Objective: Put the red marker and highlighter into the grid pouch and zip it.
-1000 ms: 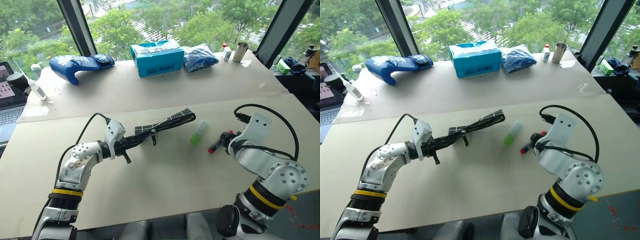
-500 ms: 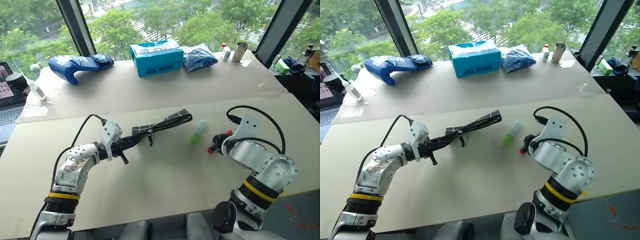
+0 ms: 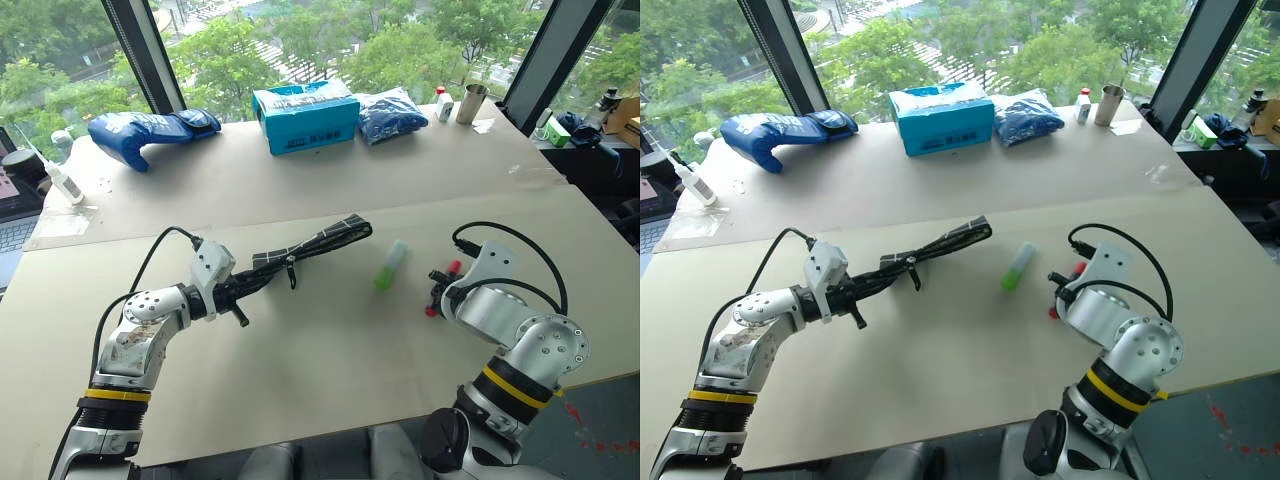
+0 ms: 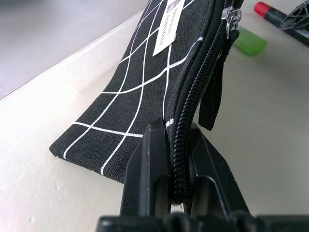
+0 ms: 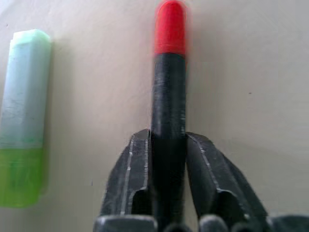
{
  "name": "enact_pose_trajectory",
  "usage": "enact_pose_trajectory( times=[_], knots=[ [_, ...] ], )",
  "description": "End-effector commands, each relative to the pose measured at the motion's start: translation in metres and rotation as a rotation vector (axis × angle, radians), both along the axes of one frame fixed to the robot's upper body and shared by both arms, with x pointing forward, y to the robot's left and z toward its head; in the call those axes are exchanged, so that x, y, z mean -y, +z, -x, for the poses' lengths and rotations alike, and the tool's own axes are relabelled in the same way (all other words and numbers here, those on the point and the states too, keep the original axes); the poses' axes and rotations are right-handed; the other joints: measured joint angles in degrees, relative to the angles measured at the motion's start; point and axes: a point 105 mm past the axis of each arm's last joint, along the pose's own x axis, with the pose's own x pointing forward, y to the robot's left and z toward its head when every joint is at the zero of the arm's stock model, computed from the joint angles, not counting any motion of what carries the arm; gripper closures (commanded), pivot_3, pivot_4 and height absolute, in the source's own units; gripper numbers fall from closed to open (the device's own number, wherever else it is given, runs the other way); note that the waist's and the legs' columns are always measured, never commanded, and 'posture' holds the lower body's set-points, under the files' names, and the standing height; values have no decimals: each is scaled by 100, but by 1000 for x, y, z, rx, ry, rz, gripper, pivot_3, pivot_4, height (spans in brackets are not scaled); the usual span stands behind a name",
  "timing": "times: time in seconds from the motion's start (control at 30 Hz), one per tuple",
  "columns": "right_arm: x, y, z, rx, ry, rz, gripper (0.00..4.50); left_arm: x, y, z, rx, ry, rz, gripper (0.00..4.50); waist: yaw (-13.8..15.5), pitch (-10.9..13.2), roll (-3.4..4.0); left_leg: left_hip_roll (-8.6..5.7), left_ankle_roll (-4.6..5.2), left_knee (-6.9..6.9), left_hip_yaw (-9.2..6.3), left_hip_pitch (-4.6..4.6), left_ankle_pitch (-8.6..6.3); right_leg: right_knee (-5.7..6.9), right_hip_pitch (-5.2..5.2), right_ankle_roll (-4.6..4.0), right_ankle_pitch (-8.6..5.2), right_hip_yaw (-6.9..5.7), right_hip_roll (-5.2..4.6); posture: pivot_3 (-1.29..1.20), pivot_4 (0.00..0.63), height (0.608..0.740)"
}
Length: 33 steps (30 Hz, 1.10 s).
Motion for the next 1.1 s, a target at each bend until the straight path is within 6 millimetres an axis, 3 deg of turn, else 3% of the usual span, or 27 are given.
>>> enact_pose_trajectory(
  times=[0.03, 0.3, 0.37, 0.47, 0.53, 0.6, 0.67, 0.7, 0.77, 0.87, 0.93, 1.1],
  knots=[
    [-1, -20, 8, -79, -7, -22, 4040, -5, 14, -2, 52, 13, 5, 4500, -3, -1, -1, 0, 0, 0, 0, 0, 0, 0, 0, 0, 0, 0, 1, 0, 150, 740],
    [6, -11, -2, -36, 39, -9, 4040, -5, 16, -6, 62, 18, 5, 4500, -5, -4, -4, 0, 0, 1, 1, 4, 0, -1, 5, -2, 1, 0, 1, 0, 150, 740],
    [19, 17, -17, 58, 96, 60, 4040, -4, 16, -6, 63, 18, 5, 4500, -11, -4, -4, -1, 1, 4, 8, 8, 0, -5, 11, -8, 6, 1, 2, 0, 150, 740],
    [55, 68, -36, 225, 69, 231, 4040, -5, 16, -6, 63, 19, 5, 4500, 27, 27, 45, -8, 42, 8, 41, 4, -23, -18, 8, -1, 25, 20, 0, 0, 150, 740],
    [66, 112, -46, 385, 132, 390, 4040, -6, 15, -6, 59, 19, 2, 4500, 31, 35, 58, -15, 43, 9, 77, 3, -24, -20, 4, 4, 26, 23, -3, 0, 150, 740],
    [58, 155, -51, 551, 273, 588, 4040, -6, 14, -5, 54, 18, -1, 4500, 1, 35, 58, -9, 12, 6, 97, 3, -6, -20, -2, 4, 26, 16, 9, 0, 150, 740],
    [41, 179, -50, 663, 430, 783, 4040, -7, 13, -5, 49, 16, -5, 4500, -48, 36, 57, 5, 13, 2, 108, 5, -7, -24, -2, 3, 26, 6, 12, 0, 150, 740],
    [16, 188, -42, 750, 608, 928, 4040, -7, 13, -6, 47, 15, -6, 4500, -60, 36, 56, 7, 18, -4, 115, 5, -10, -27, -4, 3, 25, 6, 12, 0, 150, 740],
    [-27, 185, -22, 861, 945, 1128, 4040, -7, 14, -6, 47, 14, -6, 4500, -77, 37, 54, 9, 27, -1, 126, 6, -17, -32, -6, 5, 25, 3, 11, 0, 150, 740],
    [-69, 148, 17, 896, 1447, 1296, 4040, -6, 15, -7, 50, 13, -6, 4500, -42, 40, 48, 10, 24, 2, 128, 5, -18, -90, 1, 8, 27, -3, 11, 0, 150, 740],
    [-75, 136, 27, 898, 1611, 1360, 4040, -5, 16, -8, 53, 12, -4, 4500, -11, 49, 34, 10, 14, 14, 127, 1, -23, -94, 3, 12, 30, -4, 9, 0, 150, 740],
    [-74, 130, 21, 901, 1743, 1565, 4040, -4, 17, -7, 55, 6, -6, 4500, 78, 58, 18, 4, 14, 23, 114, -6, -23, -103, 2, 17, 68, 1, -2, 0, 150, 740]
  ],
)
